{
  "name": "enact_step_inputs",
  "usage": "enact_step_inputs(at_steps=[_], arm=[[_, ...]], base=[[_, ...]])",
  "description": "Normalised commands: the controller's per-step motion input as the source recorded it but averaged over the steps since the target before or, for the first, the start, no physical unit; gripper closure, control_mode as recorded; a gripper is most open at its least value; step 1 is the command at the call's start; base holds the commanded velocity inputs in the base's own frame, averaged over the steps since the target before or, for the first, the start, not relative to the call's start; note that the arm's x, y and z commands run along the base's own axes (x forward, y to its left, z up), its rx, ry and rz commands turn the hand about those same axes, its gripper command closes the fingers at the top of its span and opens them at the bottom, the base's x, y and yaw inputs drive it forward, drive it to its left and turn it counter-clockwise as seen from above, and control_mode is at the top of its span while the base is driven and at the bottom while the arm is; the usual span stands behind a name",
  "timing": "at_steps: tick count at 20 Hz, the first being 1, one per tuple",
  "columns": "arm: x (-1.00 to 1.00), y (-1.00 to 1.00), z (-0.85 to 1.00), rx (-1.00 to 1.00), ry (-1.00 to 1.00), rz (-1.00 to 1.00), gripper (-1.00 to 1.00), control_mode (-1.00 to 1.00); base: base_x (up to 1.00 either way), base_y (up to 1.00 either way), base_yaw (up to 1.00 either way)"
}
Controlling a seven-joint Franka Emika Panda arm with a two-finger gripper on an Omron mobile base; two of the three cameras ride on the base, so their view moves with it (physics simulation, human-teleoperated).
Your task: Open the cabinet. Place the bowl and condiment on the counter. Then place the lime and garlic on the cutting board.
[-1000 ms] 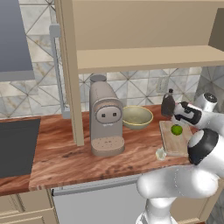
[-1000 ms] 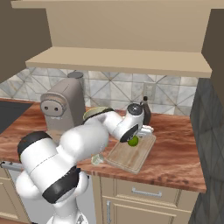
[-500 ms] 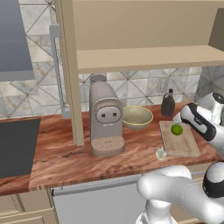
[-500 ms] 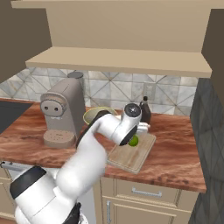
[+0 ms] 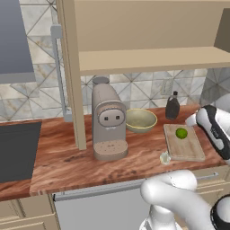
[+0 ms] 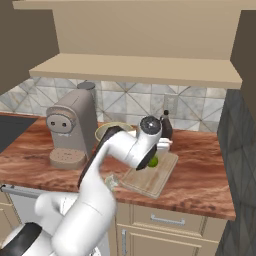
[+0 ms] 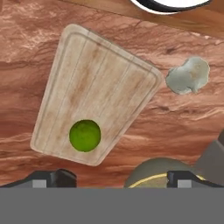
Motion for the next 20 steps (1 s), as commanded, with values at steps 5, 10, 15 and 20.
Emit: enact_step_inputs(at_steps=[5,10,15,20], arm=[[-0.49,-0.08,0.08,-0.06,-0.25,0.17,-1.00,-1.00],[-0.33,-0.01,0.11,-0.18,-0.13,0.22,-1.00,-1.00],[-0.30,0.00,0.32,-0.22,-0.07,0.13,-1.00,-1.00],[-0.39,-0.10,0.28,-0.22,-0.02,0.13,-1.00,-1.00]], base=[[0.00,0.00,0.00],[0.00,0.00,0.00],[0.00,0.00,0.00],[0.00,0.00,0.00]])
